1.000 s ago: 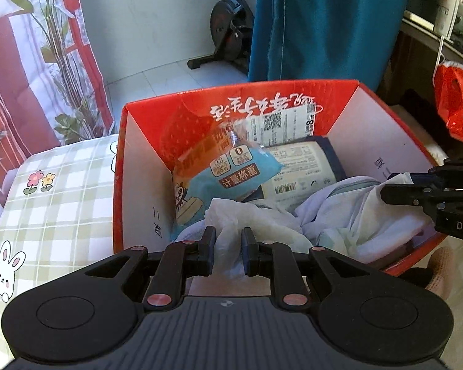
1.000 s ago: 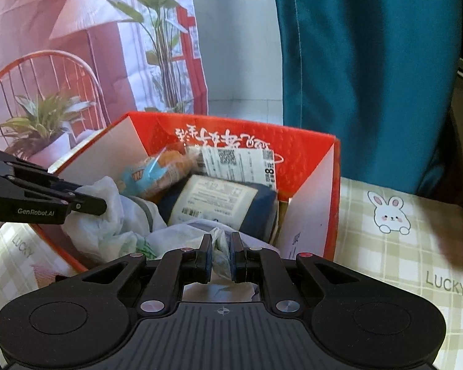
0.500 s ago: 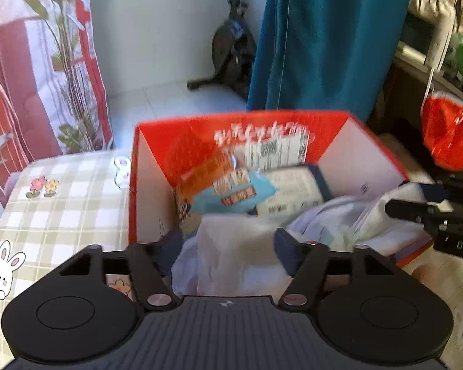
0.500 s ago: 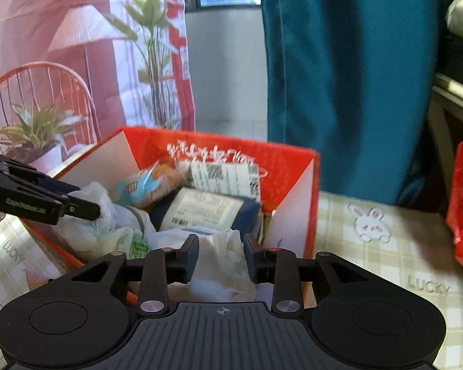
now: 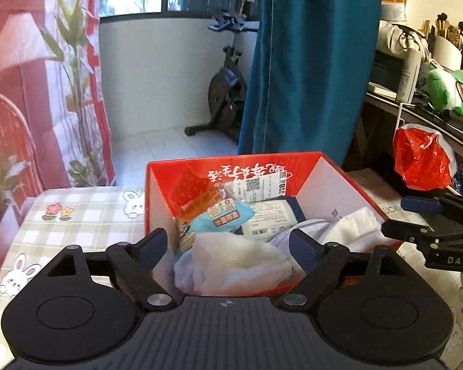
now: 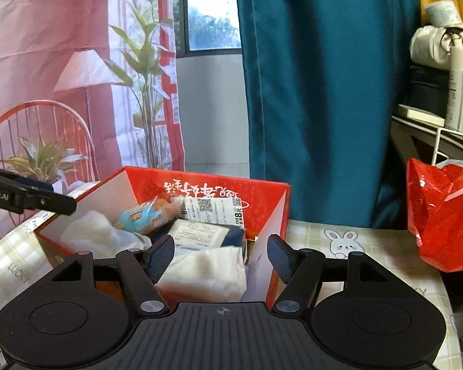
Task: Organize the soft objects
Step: 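Open both tools to release the bag and withdraw them from the box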
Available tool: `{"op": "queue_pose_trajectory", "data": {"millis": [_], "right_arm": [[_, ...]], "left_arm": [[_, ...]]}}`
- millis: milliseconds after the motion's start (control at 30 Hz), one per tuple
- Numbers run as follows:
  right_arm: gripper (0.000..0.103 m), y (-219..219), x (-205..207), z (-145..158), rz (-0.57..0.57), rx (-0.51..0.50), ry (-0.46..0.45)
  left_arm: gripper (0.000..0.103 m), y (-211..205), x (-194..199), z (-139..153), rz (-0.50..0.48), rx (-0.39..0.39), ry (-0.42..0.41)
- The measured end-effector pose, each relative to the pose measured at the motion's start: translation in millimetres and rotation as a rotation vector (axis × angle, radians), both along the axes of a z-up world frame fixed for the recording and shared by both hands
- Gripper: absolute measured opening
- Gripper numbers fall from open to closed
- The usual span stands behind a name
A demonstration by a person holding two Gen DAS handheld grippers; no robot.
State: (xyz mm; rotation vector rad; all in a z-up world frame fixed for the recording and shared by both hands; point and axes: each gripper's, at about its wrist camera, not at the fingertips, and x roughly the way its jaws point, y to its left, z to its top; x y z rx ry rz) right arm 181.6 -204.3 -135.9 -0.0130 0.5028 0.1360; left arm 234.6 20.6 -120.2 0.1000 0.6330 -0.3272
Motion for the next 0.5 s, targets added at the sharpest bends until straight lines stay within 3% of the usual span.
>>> {"op": "queue_pose_trajectory", "data": {"millis": [267,500], "right_arm": [[0.063,6.3,-42.3,-14.9,0.013,-0.005,-0.019],[0.063,6.3,-57.8,-40.8,-0.001,0.013,0.045]], "left_arm": [[0.088,23.1,-31.2,-17.4,0.008,-0.052,0.033],[0.088,40.4,-47.5,-49.0,0.026,-0.126,0.119]]}}
